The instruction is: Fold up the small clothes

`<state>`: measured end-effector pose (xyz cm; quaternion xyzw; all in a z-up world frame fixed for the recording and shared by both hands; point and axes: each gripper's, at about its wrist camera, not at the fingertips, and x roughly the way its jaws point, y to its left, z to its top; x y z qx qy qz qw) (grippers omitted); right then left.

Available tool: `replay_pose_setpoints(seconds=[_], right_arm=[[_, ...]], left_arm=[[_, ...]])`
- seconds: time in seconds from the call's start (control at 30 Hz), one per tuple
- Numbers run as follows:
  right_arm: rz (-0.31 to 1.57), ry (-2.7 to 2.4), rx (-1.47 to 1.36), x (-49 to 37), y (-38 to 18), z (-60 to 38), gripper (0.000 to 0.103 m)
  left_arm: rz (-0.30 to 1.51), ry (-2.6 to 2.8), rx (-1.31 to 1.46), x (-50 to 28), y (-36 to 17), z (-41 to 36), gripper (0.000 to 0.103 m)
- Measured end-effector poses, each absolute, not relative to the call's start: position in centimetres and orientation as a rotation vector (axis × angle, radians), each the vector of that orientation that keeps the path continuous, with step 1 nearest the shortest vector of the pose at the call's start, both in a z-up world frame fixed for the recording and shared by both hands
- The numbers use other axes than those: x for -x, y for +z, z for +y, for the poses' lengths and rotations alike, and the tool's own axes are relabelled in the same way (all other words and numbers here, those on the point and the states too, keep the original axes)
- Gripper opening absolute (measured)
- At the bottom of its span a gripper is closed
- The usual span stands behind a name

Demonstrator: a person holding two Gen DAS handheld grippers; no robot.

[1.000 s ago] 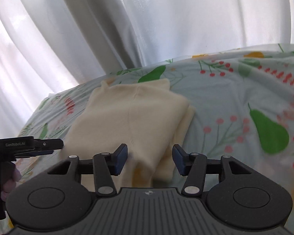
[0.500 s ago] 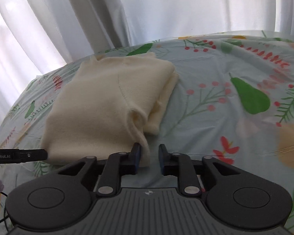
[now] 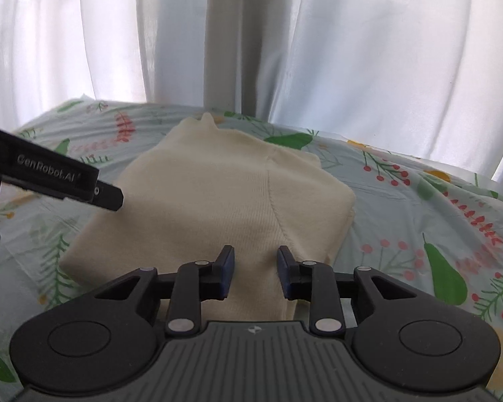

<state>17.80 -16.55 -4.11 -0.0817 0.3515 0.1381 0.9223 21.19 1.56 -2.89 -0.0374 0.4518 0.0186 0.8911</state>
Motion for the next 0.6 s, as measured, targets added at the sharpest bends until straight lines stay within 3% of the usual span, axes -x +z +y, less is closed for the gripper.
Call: replay_pose_setpoints(seconds=[0.13,0.6], right_arm=[[0.692,0.288,0.218,-17.4,-4.8,-16.4,0.023],[0.781,0.328,0.246,-15.2,-4.3,-17.6,0.023]], left_arm=[[0.927,0.042,0.071,-21.2,-3.6,1.8,0.091],[0.972,0.049,0.0,-18.4,-4.4,2.8,0.093]])
